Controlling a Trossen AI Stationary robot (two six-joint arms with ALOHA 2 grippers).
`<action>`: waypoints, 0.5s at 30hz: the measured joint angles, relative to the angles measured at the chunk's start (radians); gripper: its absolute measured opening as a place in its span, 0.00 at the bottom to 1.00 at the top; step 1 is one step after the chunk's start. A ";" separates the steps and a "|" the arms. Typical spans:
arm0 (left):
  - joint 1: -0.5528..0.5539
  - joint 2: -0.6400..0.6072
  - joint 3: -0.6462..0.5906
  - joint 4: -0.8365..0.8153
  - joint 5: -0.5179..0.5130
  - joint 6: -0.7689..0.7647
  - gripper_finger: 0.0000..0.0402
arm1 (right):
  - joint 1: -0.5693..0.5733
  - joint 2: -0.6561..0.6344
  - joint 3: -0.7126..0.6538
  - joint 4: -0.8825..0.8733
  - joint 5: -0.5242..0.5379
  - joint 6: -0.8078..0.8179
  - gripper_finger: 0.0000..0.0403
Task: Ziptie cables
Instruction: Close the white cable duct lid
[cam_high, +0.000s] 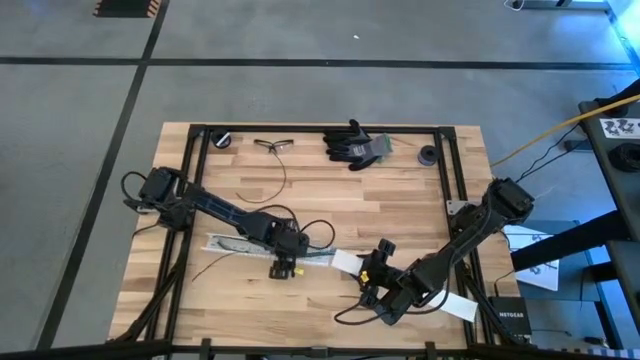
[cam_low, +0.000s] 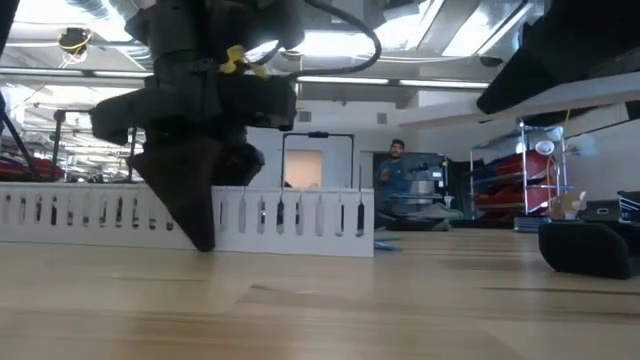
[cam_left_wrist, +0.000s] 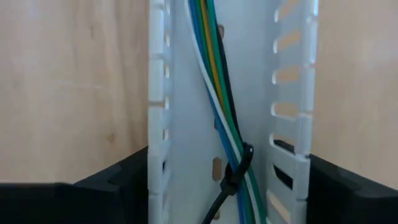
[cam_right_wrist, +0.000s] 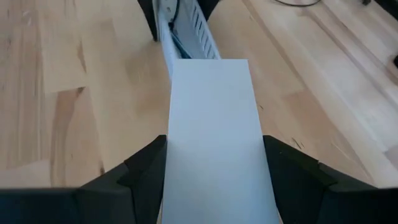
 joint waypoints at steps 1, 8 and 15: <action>0.006 0.000 0.000 0.016 0.017 0.000 0.68 | 0.000 0.000 -0.005 0.006 0.006 -0.001 0.54; 0.051 -0.050 -0.002 0.072 0.053 0.007 0.71 | 0.000 0.000 -0.027 0.002 0.017 -0.007 0.54; 0.068 -0.092 0.000 0.288 0.045 0.039 0.71 | 0.000 0.000 -0.031 0.000 0.057 -0.025 0.54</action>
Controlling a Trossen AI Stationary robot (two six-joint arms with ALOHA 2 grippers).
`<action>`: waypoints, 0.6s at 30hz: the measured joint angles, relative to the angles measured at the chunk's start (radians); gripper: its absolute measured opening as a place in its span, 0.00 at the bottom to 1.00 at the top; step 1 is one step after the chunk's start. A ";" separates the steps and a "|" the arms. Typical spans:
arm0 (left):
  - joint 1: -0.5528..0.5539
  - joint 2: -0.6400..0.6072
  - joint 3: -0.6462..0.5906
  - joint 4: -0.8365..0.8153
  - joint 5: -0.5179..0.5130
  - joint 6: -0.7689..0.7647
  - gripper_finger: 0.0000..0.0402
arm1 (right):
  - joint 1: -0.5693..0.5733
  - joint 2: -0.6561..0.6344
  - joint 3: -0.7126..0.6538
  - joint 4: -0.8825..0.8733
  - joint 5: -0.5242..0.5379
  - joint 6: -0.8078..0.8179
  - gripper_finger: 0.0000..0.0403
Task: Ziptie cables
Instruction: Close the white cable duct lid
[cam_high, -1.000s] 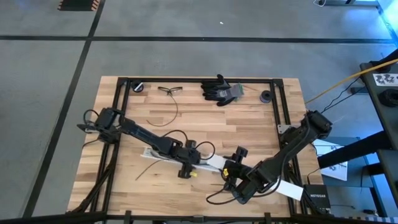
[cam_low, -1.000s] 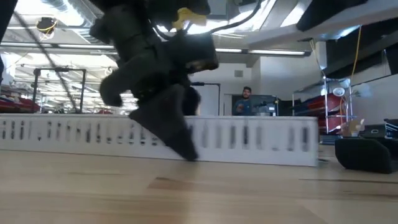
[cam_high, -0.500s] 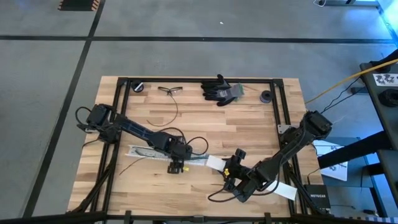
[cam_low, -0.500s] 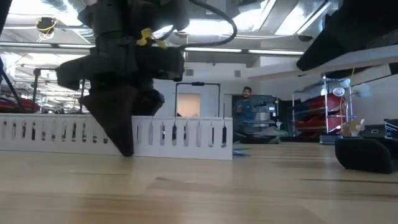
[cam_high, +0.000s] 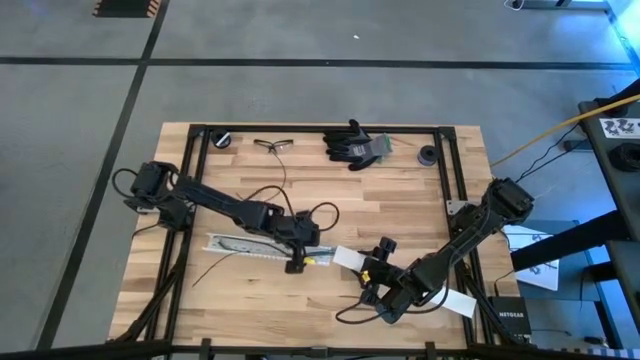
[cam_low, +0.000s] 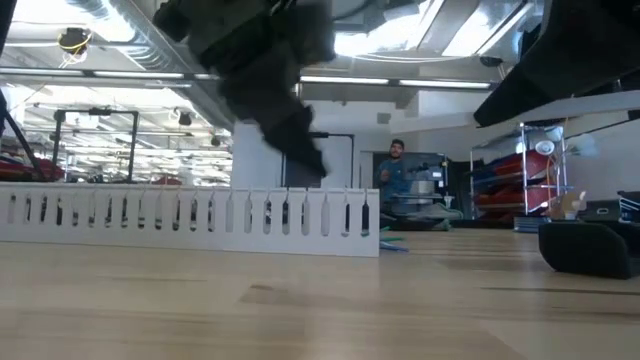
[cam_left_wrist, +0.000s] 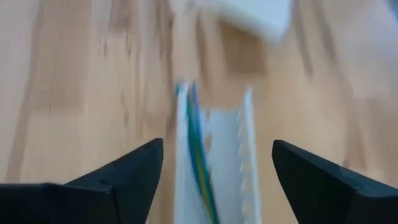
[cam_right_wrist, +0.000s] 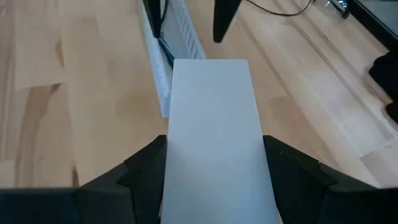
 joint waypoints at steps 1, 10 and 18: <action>-0.003 0.005 0.001 0.037 0.000 0.009 0.71 | 0.000 0.000 0.000 -0.001 0.002 0.000 0.54; -0.043 0.115 0.003 0.194 -0.072 0.047 0.71 | 0.000 0.000 0.000 0.004 0.004 0.003 0.54; -0.049 0.118 0.001 0.198 -0.184 0.059 0.71 | 0.000 0.000 0.000 0.017 0.013 0.002 0.54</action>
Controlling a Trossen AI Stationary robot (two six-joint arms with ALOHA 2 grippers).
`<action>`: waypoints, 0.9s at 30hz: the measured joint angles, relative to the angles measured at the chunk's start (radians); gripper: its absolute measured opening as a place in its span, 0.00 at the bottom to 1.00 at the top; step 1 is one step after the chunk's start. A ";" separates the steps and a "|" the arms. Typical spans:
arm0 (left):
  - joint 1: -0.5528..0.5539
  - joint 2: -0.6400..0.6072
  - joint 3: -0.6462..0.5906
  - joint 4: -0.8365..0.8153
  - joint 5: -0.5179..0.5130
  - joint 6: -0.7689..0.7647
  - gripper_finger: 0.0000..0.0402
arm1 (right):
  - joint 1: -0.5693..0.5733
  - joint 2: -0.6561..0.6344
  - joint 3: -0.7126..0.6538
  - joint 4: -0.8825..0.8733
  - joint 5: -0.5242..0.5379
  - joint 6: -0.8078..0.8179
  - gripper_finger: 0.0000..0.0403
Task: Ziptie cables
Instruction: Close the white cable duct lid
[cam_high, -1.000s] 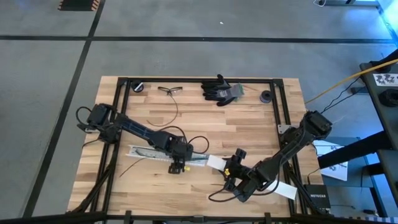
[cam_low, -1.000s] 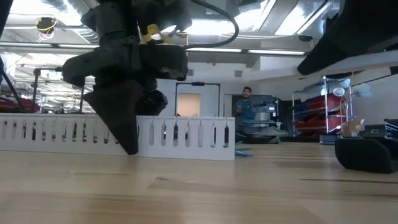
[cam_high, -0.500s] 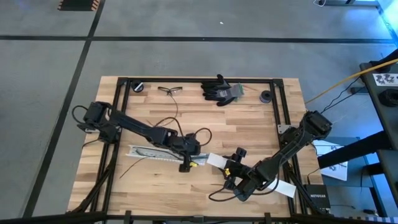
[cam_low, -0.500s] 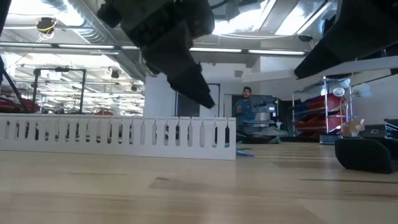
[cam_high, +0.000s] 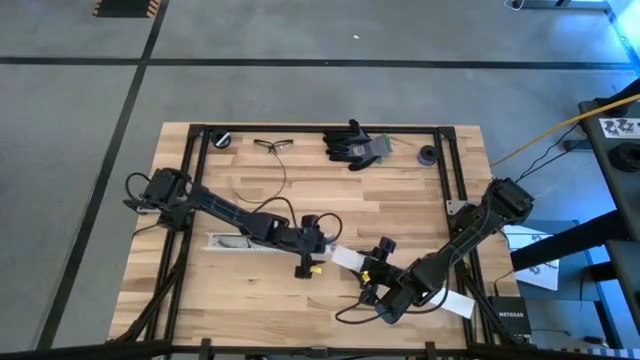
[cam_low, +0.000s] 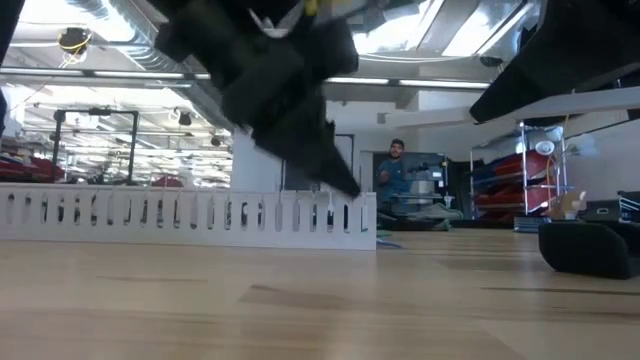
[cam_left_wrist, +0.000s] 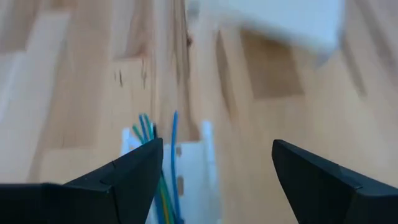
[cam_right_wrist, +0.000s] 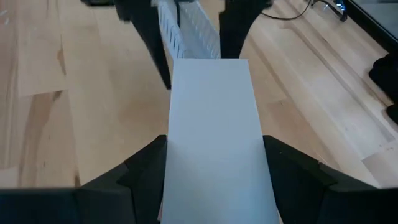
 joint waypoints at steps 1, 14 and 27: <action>-0.004 -0.013 0.000 0.004 -0.001 -0.001 0.71 | 0.000 0.000 0.000 0.000 0.000 0.000 0.54; 0.020 -0.037 -0.031 -0.049 -0.082 -0.059 0.71 | 0.000 0.000 0.000 0.008 0.001 0.007 0.54; 0.023 -0.063 -0.046 -0.011 -0.136 -0.056 0.71 | 0.000 0.000 0.000 0.007 0.002 0.000 0.54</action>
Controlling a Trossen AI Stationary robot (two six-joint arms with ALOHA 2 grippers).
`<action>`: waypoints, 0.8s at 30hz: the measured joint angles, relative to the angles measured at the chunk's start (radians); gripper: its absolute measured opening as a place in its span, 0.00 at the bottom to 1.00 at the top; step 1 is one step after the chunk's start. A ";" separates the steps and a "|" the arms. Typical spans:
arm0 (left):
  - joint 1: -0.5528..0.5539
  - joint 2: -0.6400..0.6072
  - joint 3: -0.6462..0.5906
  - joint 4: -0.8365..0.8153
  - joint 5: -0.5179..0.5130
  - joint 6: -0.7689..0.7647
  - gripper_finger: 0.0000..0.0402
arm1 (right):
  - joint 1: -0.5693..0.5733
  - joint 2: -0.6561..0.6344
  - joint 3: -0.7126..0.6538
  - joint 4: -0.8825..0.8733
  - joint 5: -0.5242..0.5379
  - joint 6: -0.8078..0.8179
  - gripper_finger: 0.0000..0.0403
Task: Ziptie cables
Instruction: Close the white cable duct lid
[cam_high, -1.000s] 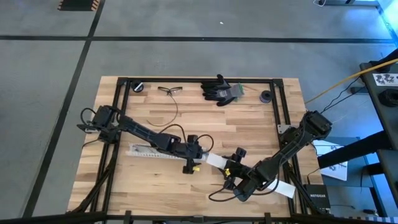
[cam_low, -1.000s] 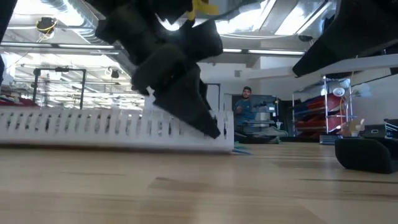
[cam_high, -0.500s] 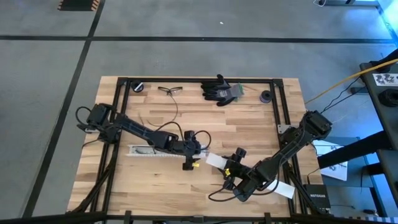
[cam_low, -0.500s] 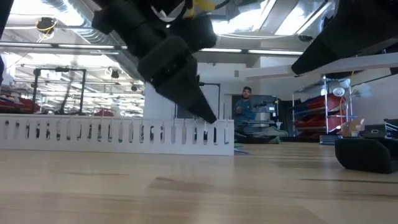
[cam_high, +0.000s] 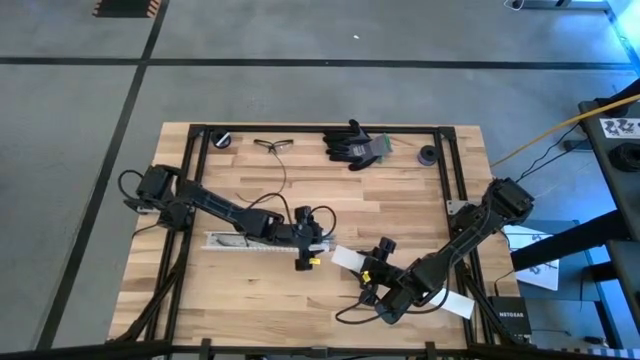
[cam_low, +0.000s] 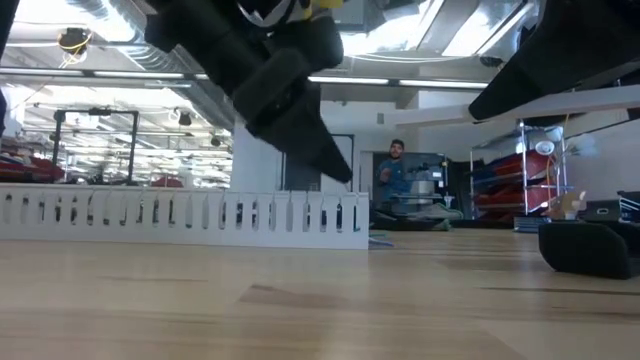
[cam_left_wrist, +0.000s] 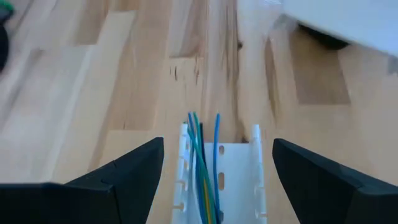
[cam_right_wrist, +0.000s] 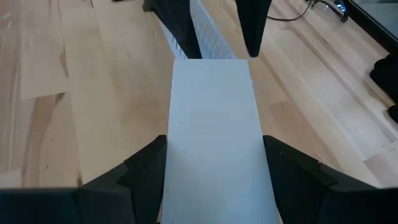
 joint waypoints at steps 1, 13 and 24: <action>0.000 -0.001 0.001 -0.002 -0.001 0.001 0.71 | 0.000 0.000 0.000 0.001 0.000 0.000 0.54; 0.001 0.020 -0.013 -0.028 0.092 -0.048 0.71 | 0.000 0.000 0.000 0.001 0.000 0.000 0.54; -0.007 0.088 -0.014 0.080 0.093 -0.062 0.68 | 0.000 0.000 0.000 0.015 0.000 -0.003 0.54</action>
